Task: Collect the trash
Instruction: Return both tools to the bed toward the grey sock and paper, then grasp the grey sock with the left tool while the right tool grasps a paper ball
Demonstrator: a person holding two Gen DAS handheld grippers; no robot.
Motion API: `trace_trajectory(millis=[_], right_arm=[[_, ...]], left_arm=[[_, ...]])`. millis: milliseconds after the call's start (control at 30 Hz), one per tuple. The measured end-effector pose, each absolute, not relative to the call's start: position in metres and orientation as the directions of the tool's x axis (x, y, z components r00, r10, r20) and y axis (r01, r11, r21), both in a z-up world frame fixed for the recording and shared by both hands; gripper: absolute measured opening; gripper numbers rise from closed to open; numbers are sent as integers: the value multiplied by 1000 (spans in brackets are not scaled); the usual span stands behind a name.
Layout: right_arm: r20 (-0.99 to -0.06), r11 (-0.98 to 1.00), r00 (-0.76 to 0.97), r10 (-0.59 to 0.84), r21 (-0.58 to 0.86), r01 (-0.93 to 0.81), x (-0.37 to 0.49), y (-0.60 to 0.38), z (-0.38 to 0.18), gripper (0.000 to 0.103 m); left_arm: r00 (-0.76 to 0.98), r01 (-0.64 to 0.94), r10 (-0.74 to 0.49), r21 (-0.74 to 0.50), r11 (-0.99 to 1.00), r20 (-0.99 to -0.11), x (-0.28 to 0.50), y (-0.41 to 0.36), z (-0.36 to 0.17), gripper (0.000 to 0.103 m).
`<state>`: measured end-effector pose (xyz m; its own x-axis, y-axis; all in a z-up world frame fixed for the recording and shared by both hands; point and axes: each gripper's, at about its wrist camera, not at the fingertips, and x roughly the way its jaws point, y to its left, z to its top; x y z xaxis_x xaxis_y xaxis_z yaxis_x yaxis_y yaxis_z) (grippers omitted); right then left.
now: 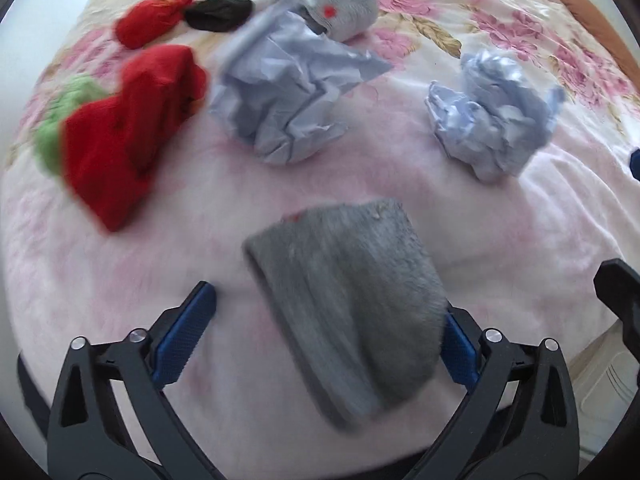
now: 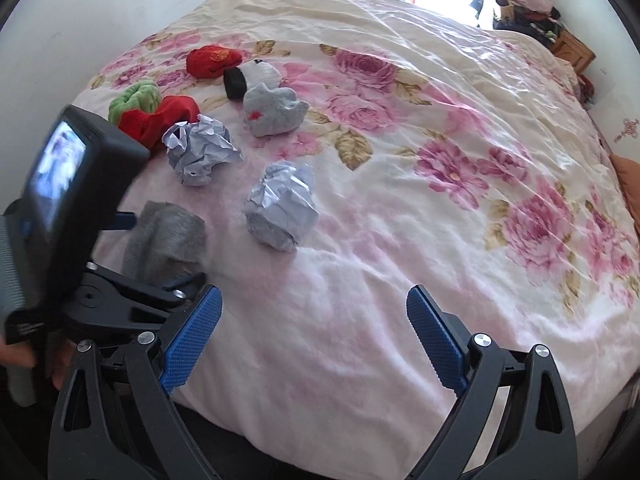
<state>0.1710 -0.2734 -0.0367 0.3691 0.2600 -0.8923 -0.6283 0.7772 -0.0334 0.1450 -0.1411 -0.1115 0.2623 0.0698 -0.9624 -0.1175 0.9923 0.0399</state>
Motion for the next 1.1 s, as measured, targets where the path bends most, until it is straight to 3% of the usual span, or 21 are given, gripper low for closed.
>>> trace_trajectory(millis=[33, 167, 200, 567, 667, 733, 833, 1100], right_arm=[[-892, 769, 361, 272, -24, -639, 175, -269, -39, 90], [-901, 729, 316, 299, 2, -685, 191, -247, -54, 91], [-904, 724, 304, 300, 8, -689, 196, -243, -58, 91], [-933, 714, 228, 278, 41, -699, 236, -207, -103, 90], [-927, 710, 238, 291, 42, -703, 238, -202, -105, 69], [-924, 721, 250, 288, 37, -692, 235, -204, -98, 45], [-922, 746, 264, 284, 39, -665, 226, -216, -87, 44], [-915, 799, 306, 262, 28, -601, 184, -254, -72, 45]], left_arm=[[276, -124, 66, 33, 992, -959, 144, -139, -110, 93], [302, -95, 48, 20, 995, -952, 140, -139, -99, 56], [300, -93, 46, 19, 996, -953, 139, -139, -98, 54], [289, -96, -4, -34, 995, -957, 141, -117, -101, 54], [298, -97, -2, -32, 995, -955, 138, -117, -98, 48], [297, -92, -11, -40, 995, -955, 135, -117, -96, 41], [298, -87, -16, -44, 995, -954, 127, -115, -89, 34], [298, -48, -28, -44, 998, -954, 101, -124, -80, 31]])
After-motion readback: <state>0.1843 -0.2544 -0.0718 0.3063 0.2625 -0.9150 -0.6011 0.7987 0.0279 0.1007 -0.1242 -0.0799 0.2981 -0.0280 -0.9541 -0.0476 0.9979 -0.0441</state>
